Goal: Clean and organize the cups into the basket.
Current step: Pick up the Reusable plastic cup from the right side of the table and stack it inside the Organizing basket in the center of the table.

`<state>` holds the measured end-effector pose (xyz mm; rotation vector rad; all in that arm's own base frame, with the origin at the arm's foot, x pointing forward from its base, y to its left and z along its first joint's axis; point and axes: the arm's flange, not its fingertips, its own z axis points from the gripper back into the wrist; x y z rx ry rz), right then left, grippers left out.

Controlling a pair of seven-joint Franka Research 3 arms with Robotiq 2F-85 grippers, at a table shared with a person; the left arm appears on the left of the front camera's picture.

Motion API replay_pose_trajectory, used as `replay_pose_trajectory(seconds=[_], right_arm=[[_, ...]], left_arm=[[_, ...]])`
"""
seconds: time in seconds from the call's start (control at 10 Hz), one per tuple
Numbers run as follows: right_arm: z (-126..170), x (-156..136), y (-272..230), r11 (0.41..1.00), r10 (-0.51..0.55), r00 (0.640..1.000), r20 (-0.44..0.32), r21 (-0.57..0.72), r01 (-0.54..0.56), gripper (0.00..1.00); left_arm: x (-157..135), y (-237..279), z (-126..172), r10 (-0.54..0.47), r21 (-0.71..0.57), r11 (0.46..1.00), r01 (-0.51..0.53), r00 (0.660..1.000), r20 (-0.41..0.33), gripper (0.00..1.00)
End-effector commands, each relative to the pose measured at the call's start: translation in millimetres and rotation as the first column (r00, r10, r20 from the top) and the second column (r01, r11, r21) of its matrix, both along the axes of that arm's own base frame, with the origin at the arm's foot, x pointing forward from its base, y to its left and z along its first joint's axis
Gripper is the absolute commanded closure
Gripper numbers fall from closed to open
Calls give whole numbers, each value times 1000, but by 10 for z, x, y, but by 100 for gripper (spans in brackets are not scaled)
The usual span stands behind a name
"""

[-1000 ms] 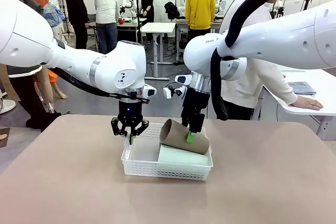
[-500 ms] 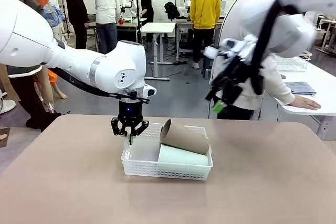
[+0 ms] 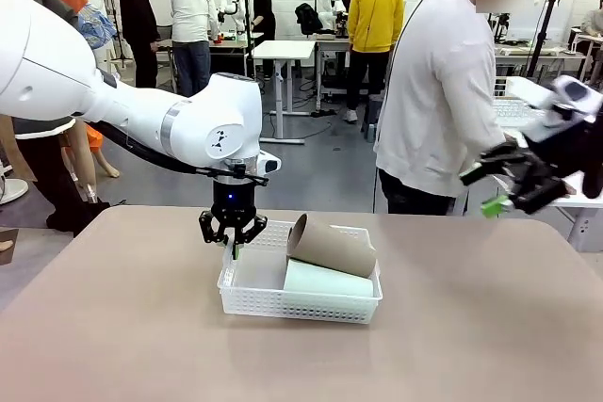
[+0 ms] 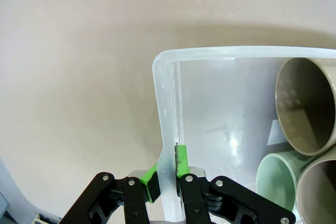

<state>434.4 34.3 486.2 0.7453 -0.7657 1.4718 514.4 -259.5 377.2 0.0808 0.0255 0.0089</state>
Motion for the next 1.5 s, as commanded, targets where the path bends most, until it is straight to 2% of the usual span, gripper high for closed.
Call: replay_pose_trajectory(seconds=[0.0, 0.3, 0.5, 0.7, 0.9, 1.0, 1.1, 1.4], right_arm=[[-183, -222, -406, 986, -19, 1000, 20, 164, 15, 0], [-666, -216, -971, 944, -126, 991, -51, 302, 136, 0], [-1112, -186, -1162, 922, -182, 975, -126, 323, 214, 0], [-1437, -159, -1254, 908, -220, 962, -162, 327, 263, 0], [-1456, -192, -1319, 894, -251, 960, -126, 349, 280, 0], [-1402, -115, -1262, 898, -243, 964, -106, 352, 265, 0], [-1534, -192, -1342, 906, -224, 958, -181, 323, 273, 0], [-1534, -192, -1342, 906, -224, 958, -181, 323, 273, 0]], left_arm=[[-6, -4, 11, 2, 1, 1000, -2, 1000, 2, 100], [-6, -4, 11, 2, 1, 1000, -2, 1000, 2, 100], [-6, -4, 11, 2, 1, 1000, -2, 1000, 2, 100], [-6, -4, 11, 2, 1, 1000, -2, 1000, 2, 100], [-6, -4, 11, 2, 1, 1000, -2, 1000, 2, 100], [-6, -4, 11, 2, 1, 1000, -2, 1000, 2, 100], [-6, -4, 11, 2, 1, 1000, -2, 1000, 2, 100], [-6, -4, 11, 2, 1, 1000, -2, 1000, 2, 100]])
